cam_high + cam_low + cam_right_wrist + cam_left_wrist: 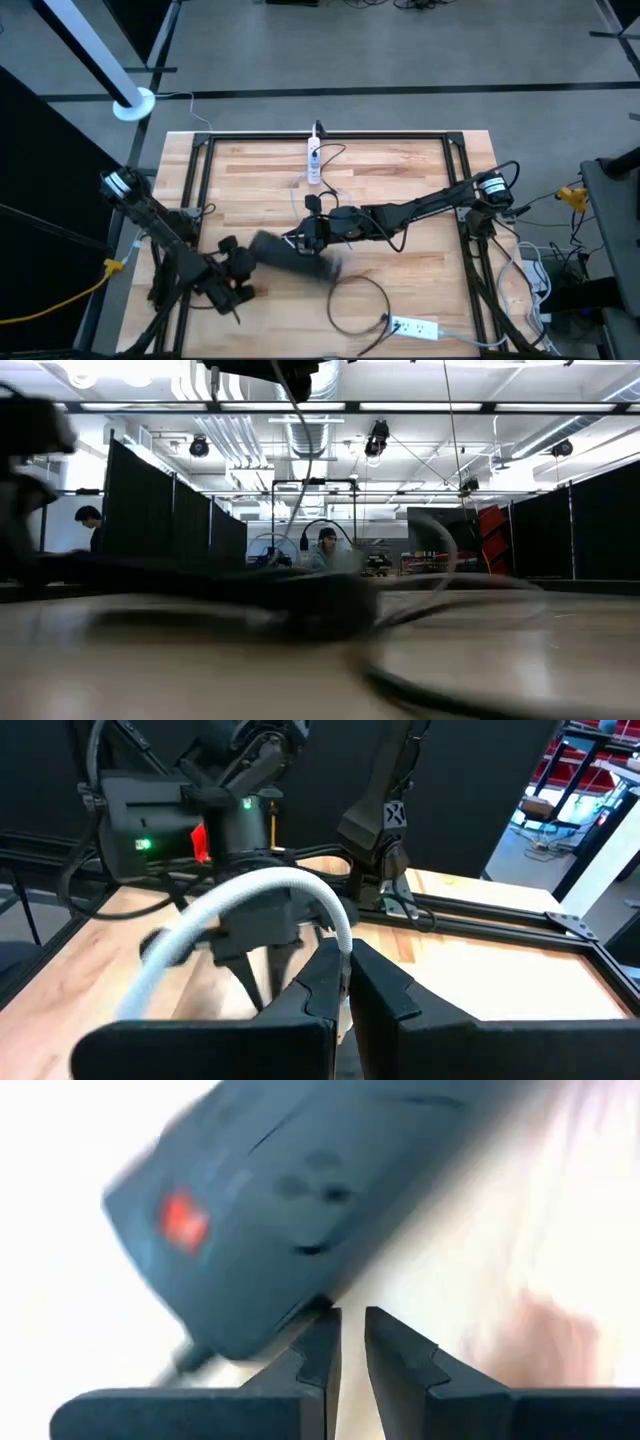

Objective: Plug in charger cables
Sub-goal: Insert the white charger cable into the black outlet extension

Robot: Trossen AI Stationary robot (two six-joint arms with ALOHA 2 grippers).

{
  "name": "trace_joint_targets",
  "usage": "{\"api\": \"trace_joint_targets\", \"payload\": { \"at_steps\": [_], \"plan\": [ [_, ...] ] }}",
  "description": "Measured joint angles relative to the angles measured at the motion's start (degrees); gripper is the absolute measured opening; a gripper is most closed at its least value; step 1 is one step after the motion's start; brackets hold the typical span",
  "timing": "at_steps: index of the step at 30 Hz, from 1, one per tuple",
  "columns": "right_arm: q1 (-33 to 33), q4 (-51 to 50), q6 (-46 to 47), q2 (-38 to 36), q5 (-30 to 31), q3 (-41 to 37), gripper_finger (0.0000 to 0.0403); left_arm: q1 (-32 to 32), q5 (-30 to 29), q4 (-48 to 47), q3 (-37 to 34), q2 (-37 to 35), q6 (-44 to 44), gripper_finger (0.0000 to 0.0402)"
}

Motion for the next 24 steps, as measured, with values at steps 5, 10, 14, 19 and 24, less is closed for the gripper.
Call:
{"api": "trace_joint_targets", "payload": {
  "at_steps": [5,10,14,19,24],
  "plan": [
    [-0.2,-1.9,-3.7,0.0,-6.3,-1.3,0.0,3.0,0.8,1.5,0.0,-0.9,6.0,0.0038],
    [-2.1,-4.0,-4.4,0.0,-16.0,-2.0,0.0,2.8,2.6,2.0,0.1,-1.4,6.5,0.0038],
    [-4.0,-4.2,-4.1,0.0,-15.8,-2.1,0.0,3.0,-4.0,2.0,0.5,-1.6,6.4,0.0033],
    [-5.4,-2.5,-2.7,0.0,-16.0,-2.0,0.0,8.2,-20.1,0.9,-0.2,-1.8,3.5,0.0027],
    [-5.0,-2.6,-2.3,0.0,-16.1,-2.0,0.0,23.1,-17.4,3.6,-2.2,-2.0,5.6,0.0027]
  ]
}}
